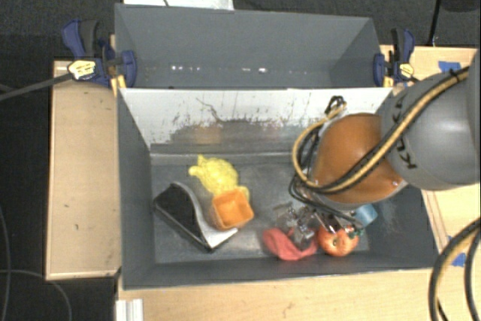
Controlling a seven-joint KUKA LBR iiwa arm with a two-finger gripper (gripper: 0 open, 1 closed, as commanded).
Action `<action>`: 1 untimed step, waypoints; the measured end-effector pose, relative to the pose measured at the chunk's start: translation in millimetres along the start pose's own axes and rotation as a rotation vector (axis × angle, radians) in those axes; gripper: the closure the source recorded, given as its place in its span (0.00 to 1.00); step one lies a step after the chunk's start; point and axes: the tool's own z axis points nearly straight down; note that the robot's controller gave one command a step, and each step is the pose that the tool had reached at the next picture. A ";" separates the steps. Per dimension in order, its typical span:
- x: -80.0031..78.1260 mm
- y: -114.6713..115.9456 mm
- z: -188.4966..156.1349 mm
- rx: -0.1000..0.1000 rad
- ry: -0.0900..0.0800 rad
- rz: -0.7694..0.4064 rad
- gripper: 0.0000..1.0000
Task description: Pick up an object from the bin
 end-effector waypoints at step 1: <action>-3.2 -2.8 -10.3 -0.001 0.000 -0.018 1.00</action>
Offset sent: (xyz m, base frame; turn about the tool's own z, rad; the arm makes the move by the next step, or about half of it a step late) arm 0.0179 0.0101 0.0348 -0.0381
